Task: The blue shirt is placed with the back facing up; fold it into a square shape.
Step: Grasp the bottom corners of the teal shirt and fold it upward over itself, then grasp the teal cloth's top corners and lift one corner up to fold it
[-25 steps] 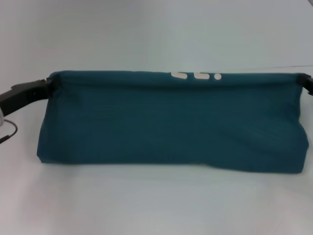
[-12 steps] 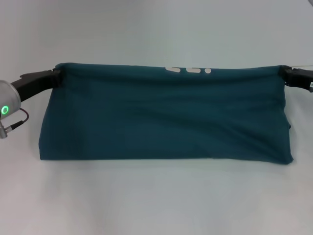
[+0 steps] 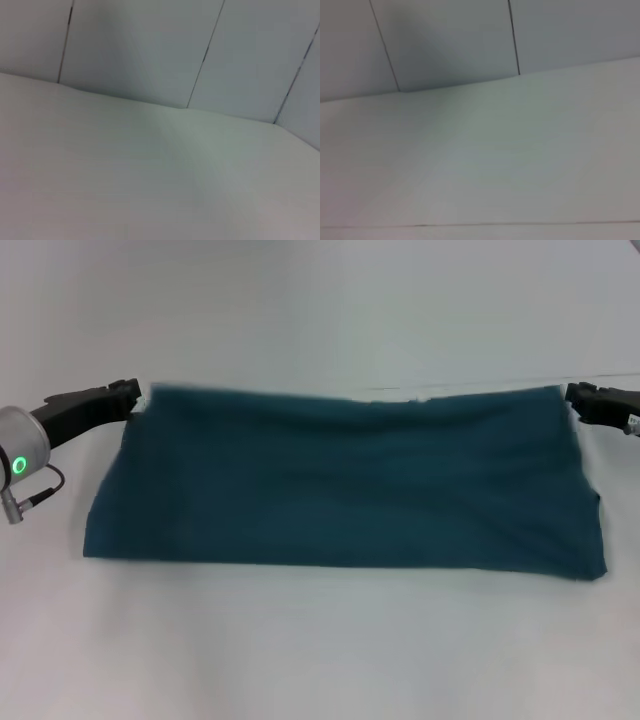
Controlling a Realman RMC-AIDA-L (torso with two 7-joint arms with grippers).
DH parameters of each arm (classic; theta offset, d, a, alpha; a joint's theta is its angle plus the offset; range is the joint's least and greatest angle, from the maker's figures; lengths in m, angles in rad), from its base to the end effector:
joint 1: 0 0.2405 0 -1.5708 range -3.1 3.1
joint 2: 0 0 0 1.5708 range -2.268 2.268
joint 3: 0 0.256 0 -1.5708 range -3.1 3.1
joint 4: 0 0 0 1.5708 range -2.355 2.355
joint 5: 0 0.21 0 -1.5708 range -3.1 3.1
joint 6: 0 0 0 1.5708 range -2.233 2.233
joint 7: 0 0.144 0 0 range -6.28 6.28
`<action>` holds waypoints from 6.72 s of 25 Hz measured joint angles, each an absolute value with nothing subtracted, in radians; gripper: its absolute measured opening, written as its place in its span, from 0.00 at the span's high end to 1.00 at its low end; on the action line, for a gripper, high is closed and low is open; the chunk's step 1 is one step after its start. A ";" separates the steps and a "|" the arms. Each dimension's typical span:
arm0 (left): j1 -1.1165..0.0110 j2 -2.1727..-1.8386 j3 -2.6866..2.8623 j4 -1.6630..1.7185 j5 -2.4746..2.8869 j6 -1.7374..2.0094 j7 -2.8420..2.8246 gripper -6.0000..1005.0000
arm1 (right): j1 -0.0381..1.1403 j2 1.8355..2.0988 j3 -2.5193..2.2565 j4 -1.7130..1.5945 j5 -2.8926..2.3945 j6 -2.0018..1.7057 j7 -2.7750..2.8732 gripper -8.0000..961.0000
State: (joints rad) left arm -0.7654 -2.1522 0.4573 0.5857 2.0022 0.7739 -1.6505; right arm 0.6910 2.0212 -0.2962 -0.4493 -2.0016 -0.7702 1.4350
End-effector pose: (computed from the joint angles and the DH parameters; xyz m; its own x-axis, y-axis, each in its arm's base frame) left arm -0.2595 0.4475 0.0136 0.5326 0.4356 0.7257 0.8453 -0.3160 -0.4308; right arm 0.3349 0.4273 0.0590 0.5742 -0.4260 -0.6991 -0.8131 -0.1974 -0.5476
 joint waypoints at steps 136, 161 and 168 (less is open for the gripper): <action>-0.544 -2.154 0.574 0.730 2.229 1.043 -1.858 0.99 | 0.498 1.930 -0.484 -0.583 -2.296 -1.259 2.155 0.21; -0.503 -2.161 0.570 0.790 2.253 1.101 -1.906 0.99 | 0.488 1.938 -0.474 -0.595 -2.288 -1.286 2.097 0.84; -0.457 -2.163 0.569 0.839 2.245 1.135 -1.927 0.99 | 0.485 1.941 -0.443 -0.596 -2.286 -1.312 2.063 0.98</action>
State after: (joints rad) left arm -0.4570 -2.1633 0.5687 0.8386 2.2451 1.1350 -1.9268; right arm 0.4847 1.9407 -0.4427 -0.5956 -2.2862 -1.3117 2.0632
